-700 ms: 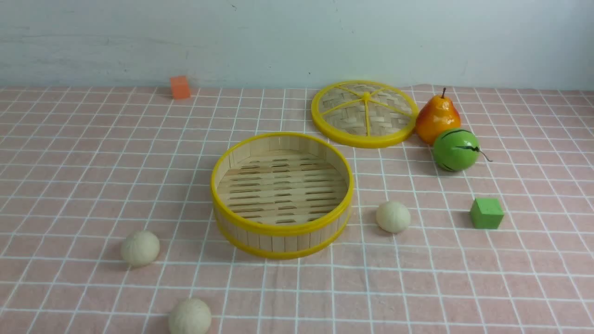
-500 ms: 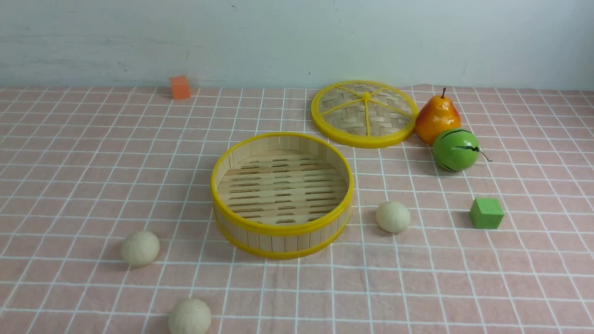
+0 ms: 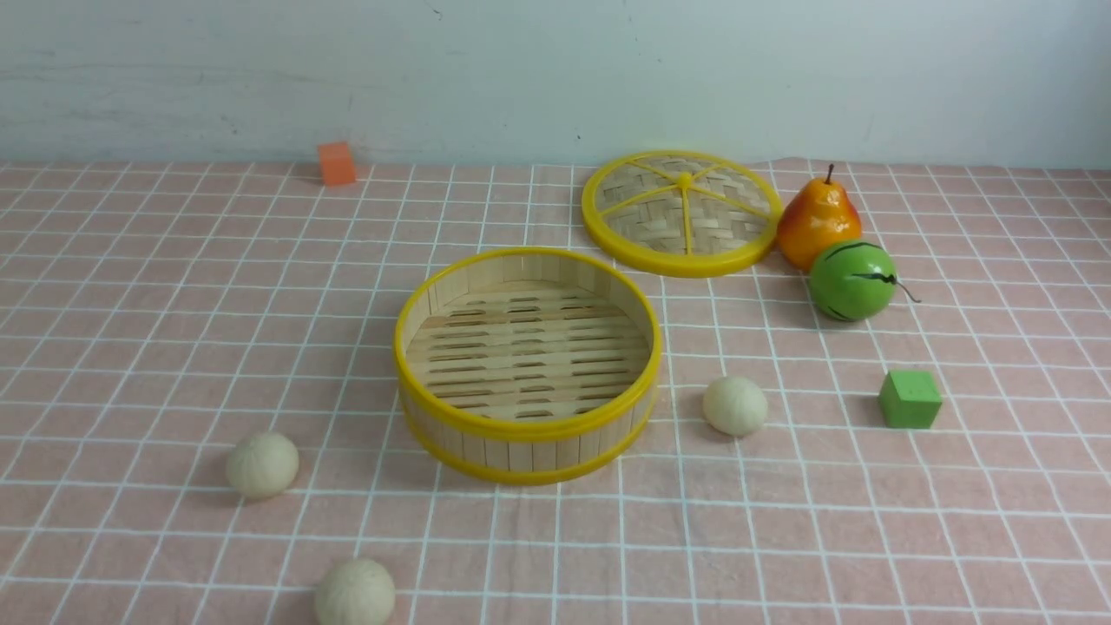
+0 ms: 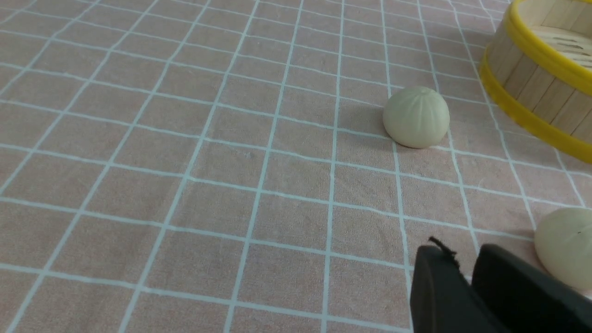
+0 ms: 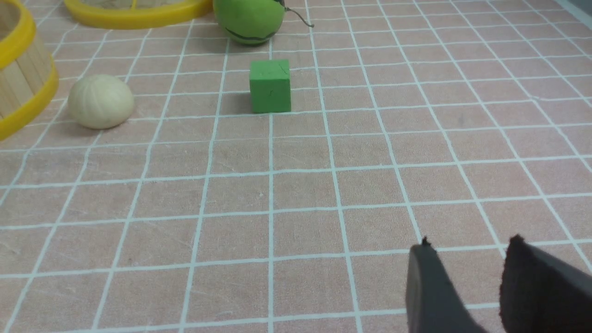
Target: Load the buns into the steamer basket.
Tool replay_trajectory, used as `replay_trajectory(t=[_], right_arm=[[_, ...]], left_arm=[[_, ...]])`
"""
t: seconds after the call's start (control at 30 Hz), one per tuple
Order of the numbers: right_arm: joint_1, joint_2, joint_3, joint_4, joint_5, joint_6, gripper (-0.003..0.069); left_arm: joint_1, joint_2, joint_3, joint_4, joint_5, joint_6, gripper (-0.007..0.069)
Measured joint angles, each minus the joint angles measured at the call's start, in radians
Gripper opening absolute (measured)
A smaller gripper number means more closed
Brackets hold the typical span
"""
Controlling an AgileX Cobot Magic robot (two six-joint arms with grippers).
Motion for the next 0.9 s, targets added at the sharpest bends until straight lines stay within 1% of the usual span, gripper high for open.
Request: replay_trajectory(t=[0.27, 0.7, 0.77, 0.83, 0.9], right_arm=[[0.0, 0.0, 0.0, 0.0, 0.0, 0.0, 0.0239], [0.0, 0.0, 0.0, -0.015, 0.0, 0.0, 0.0239], [0.0, 0.0, 0.0, 0.017, 0.0, 0.0, 0.0239], [0.0, 0.0, 0.0, 0.043, 0.0, 0.0, 0.0239], [0.0, 0.0, 0.0, 0.156, -0.006, 0.001, 0.0239]], left_arm=[[0.0, 0.0, 0.0, 0.0, -0.01, 0.0, 0.0125], [0.0, 0.0, 0.0, -0.123, -0.052, 0.0, 0.013], [0.0, 0.0, 0.0, -0.187, -0.066, 0.0, 0.0132], [0.0, 0.0, 0.0, -0.22, -0.071, 0.0, 0.0134], [0.0, 0.0, 0.0, -0.306, -0.075, 0.0, 0.0137]])
